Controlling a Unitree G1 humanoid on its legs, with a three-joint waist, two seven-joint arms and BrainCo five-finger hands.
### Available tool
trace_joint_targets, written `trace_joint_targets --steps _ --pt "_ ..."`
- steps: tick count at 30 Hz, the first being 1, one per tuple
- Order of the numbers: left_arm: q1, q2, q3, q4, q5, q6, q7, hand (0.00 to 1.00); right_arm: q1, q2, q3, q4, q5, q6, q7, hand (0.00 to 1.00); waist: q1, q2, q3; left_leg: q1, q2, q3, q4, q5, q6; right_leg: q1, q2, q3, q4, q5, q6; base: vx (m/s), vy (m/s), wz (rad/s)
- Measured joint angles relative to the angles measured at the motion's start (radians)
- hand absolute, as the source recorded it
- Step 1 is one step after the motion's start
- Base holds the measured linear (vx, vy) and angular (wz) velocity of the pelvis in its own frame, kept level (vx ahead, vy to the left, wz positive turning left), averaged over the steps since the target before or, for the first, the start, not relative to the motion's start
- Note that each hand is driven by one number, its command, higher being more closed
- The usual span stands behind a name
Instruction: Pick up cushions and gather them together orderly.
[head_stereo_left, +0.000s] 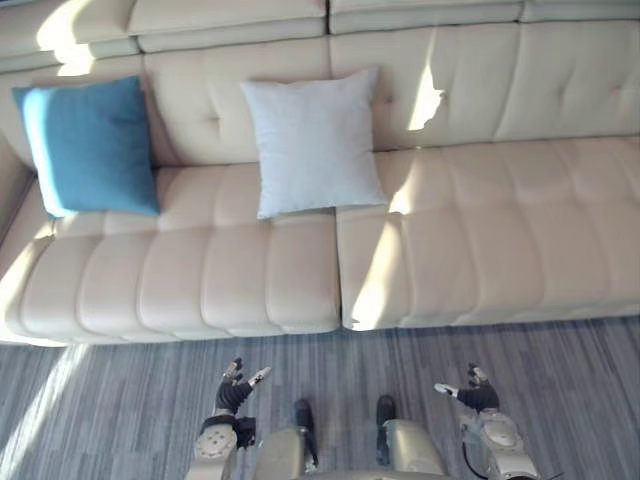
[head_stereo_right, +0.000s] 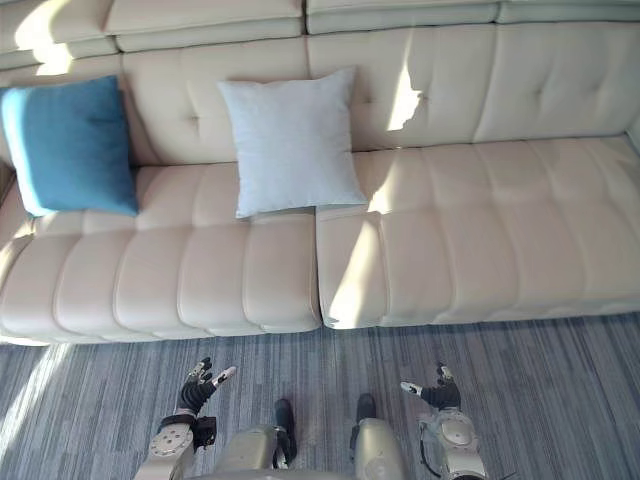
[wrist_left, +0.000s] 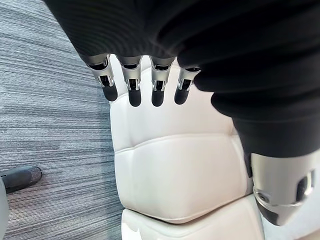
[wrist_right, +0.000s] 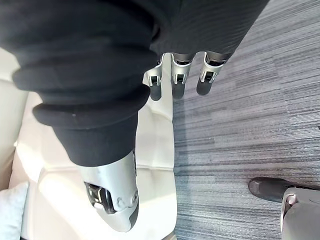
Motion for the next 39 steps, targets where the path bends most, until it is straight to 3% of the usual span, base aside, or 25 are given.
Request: trace_joint_targets --steps 3,4,7,8,10,11,13,14,16,17,19,20,22,24,26,27,28,30,31,32,33,34,35,37,39 --pt "-0.003 0.01 0.001 -0.001 0.015 0.0 0.002 0.0 -0.001 0.001 0.003 -0.038 0.004 -0.002 -0.001 0.0 -0.025 0.0 0.001 0.009 0.037 0.131 0.063 -0.053 0.007 -0.03 0.048 0.106 -0.049 0.069 0.013 -0.02 0.065 -1.68" --pt "-0.004 0.016 0.001 -0.003 0.016 0.0 0.002 0.0 -0.007 0.004 0.005 -0.039 0.008 -0.001 -0.004 0.0 -0.026 -0.007 0.0 0.023 0.071 0.231 0.08 -0.071 0.013 -0.044 0.044 0.056 -0.088 0.082 -0.016 -0.05 0.005 -2.09" --pt "-0.024 0.018 0.002 -0.003 0.015 0.007 0.004 0.0 -0.018 0.0 0.007 -0.016 0.009 0.004 -0.02 0.0 -0.048 0.004 0.01 0.079 0.138 0.427 0.118 -0.118 -0.002 -0.078 -0.059 -0.331 -0.038 0.023 -0.127 0.0 0.003 -2.17" --pt "-0.021 0.028 0.002 -0.005 0.015 0.014 0.005 0.0 -0.029 -0.002 0.007 0.001 0.009 0.003 -0.02 0.0 -0.046 0.006 0.01 0.136 0.167 0.54 0.131 -0.128 -0.016 -0.061 -0.141 -0.598 0.02 -0.016 -0.186 0.1 -0.039 -2.21" --pt "-0.026 0.041 0.002 -0.005 0.015 0.017 0.005 0.0 -0.042 -0.004 0.006 0.031 0.009 0.006 -0.021 0.0 -0.047 -0.001 0.006 0.198 0.172 0.644 0.138 -0.13 -0.026 -0.035 -0.212 -0.823 0.081 -0.005 -0.218 0.19 -0.185 -2.64" --pt "-0.031 0.049 0.002 -0.004 0.015 0.02 0.003 0.0 -0.045 -0.006 0.006 0.031 0.007 0.008 -0.021 0.0 -0.045 -0.004 0.003 0.229 0.17 0.678 0.144 -0.135 -0.036 -0.05 -0.212 -0.838 0.108 0.021 -0.186 0.21 -0.243 -2.46" --pt "-0.049 0.047 0.0 -0.003 0.015 0.028 0.001 0.0 -0.053 -0.025 0.004 0.031 0.008 0.011 -0.021 0.0 -0.055 0.018 0.01 0.267 0.186 0.693 0.168 -0.149 -0.06 -0.079 -0.179 -0.774 0.146 -0.011 -0.151 0.19 -0.159 -1.76" --pt "-0.076 0.039 0.0 -0.004 0.015 0.029 0.0 0.0 -0.046 -0.039 0.005 0.031 0.008 0.02 -0.021 0.0 -0.062 0.035 0.012 0.277 0.233 0.684 0.261 -0.153 -0.066 -0.085 -0.15 -0.72 0.181 -0.047 -0.145 0.31 -0.16 -1.78" --pt "-0.078 0.021 0.0 -0.023 0.014 0.019 -0.001 0.0 -0.049 -0.044 0.009 0.044 0.006 0.024 -0.021 0.0 -0.046 0.052 0.01 0.24 0.35 0.559 0.543 -0.091 0.057 -0.065 -0.078 -0.62 0.179 -0.09 -0.158 0.35 -0.126 -1.88" --pt "-0.074 0.006 -0.002 -0.023 0.012 0.014 -0.001 0.0 -0.065 -0.045 0.032 0.061 0.005 0.03 -0.024 0.0 -0.029 0.059 0.014 0.118 0.336 0.317 0.716 -0.146 0.013 -0.037 -0.033 -0.537 0.148 -0.094 -0.16 0.28 -0.029 -1.69" --pt "-0.066 -0.008 -0.002 -0.023 0.009 0.014 0.0 0.0 -0.076 -0.053 0.053 0.081 0.0 0.036 -0.025 0.0 -0.013 0.057 0.023 -0.003 0.252 0.138 0.749 -0.194 -0.018 0.011 -0.019 -0.488 0.11 -0.094 -0.159 0.26 0.035 -1.33" --pt "-0.051 -0.014 -0.002 -0.024 0.007 0.014 0.001 0.0 -0.078 -0.051 0.06 0.09 0.0 0.042 -0.025 0.0 -0.001 0.055 0.025 -0.054 0.208 0.077 0.711 -0.202 -0.008 0.044 -0.018 -0.467 0.09 -0.096 -0.156 0.34 0.096 -1.2" --pt "-0.01 -0.019 -0.002 -0.029 -0.005 0.014 0.004 0.0 -0.078 -0.05 0.095 0.088 -0.001 0.042 -0.026 0.0 0.035 0.052 0.04 -0.164 0.126 -0.028 0.567 -0.199 -0.013 0.126 -0.021 -0.429 0.034 -0.107 -0.134 0.43 0.183 -1.16" --pt "0.013 -0.028 0.019 -0.025 -0.005 0.016 0.009 0.0 -0.078 -0.042 0.085 0.086 -0.001 0.039 -0.034 0.0 0.073 0.084 0.047 -0.222 0.092 -0.079 0.224 -0.084 -0.064 0.191 -0.014 -0.426 -0.018 -0.107 -0.068 0.39 0.249 -0.98" --pt "0.014 -0.028 0.026 -0.02 -0.005 0.021 0.027 0.0 -0.078 -0.023 0.087 0.085 -0.001 0.041 -0.044 0.0 0.094 0.071 0.042 -0.193 0.037 -0.087 0.169 0.014 0.008 0.253 -0.028 -0.39 -0.07 -0.103 -0.003 0.41 0.202 -0.38" --pt "0.01 -0.026 0.027 -0.02 -0.005 0.021 0.027 0.0 -0.078 -0.021 0.086 0.084 -0.001 0.04 -0.046 0.0 0.088 0.063 0.04 -0.192 0.027 -0.09 0.168 0.008 0.013 0.256 -0.035 -0.389 -0.079 -0.107 0.004 0.53 0.223 0.25" --pt "-0.01 -0.032 0.032 -0.024 -0.005 0.018 0.026 0.0 -0.082 -0.027 0.083 0.083 -0.001 0.04 -0.055 0.0 0.085 0.042 0.036 -0.205 0.0 -0.109 0.198 -0.026 0.054 0.248 -0.069 -0.385 -0.054 -0.128 0.036 0.49 0.26 0.39" --pt "-0.009 -0.045 0.035 -0.015 -0.006 0.022 0.026 0.0 -0.084 -0.017 0.07 0.085 -0.001 0.04 -0.061 0.0 0.092 0.005 0.035 -0.189 -0.039 -0.097 0.25 -0.096 0.091 0.223 -0.136 -0.362 0.094 -0.185 0.101 0.5 0.255 0.3" --pt "-0.002 -0.055 0.029 0.001 -0.006 0.03 0.026 0.0 -0.086 -0.014 0.059 0.085 -0.001 0.04 -0.062 0.0 0.085 0.003 0.036 -0.145 -0.058 -0.097 0.274 -0.138 0.105 0.182 -0.183 -0.323 0.297 -0.197 0.12 0.57 0.233 0.36" --pt "0.009 -0.05 0.017 0.001 -0.006 0.035 0.026 0.0 -0.084 -0.007 0.05 0.085 -0.001 0.04 -0.062 0.0 0.084 -0.008 0.038 -0.08 -0.083 -0.098 0.273 -0.166 0.118 0.114 -0.237 -0.288 0.54 -0.147 0.164 0.71 0.239 0.42" --pt "0.009 -0.047 0.013 0.0 -0.006 0.038 0.027 0.0 -0.084 -0.005 0.049 0.086 -0.001 0.04 -0.061 0.0 0.083 -0.01 0.038 -0.045 -0.092 -0.105 0.266 -0.181 0.127 0.086 -0.251 -0.279 0.643 -0.151 0.158 0.59 0.134 0.35" --pt "0.009 -0.038 0.007 -0.001 -0.006 0.038 0.029 0.0 -0.087 -0.005 0.048 0.089 -0.001 0.041 -0.061 0.0 0.083 -0.006 0.038 0.012 -0.093 -0.113 0.246 -0.202 0.126 0.049 -0.261 -0.287 0.752 -0.177 0.116 0.69 0.038 0.22" --pt "0.011 -0.027 -0.001 -0.001 -0.007 0.038 0.037 0.0 -0.102 -0.005 0.047 0.088 -0.001 0.038 -0.061 0.0 0.079 0.004 0.038 0.1 -0.089 -0.12 0.185 -0.202 0.125 -0.005 -0.264 -0.36 0.759 -0.221 0.038 0.55 -0.004 0.12" --pt "0.004 -0.013 -0.001 -0.001 -0.007 0.038 0.045 0.0 -0.125 -0.005 0.046 0.088 -0.001 0.037 -0.061 0.0 0.061 0.01 0.041 0.169 -0.082 -0.13 0.132 -0.201 0.123 -0.085 -0.26 -0.435 0.661 -0.243 -0.001 0.6 -0.027 0.05" --pt "-0.031 -0.016 -0.001 0.005 -0.007 0.039 0.045 0.0 -0.142 -0.03 0.046 0.088 -0.001 0.039 -0.061 0.0 0.042 0.045 0.06 0.247 -0.043 -0.133 0.077 -0.192 0.105 -0.176 -0.196 -0.439 0.422 -0.218 -0.001 0.62 -0.083 0.19"
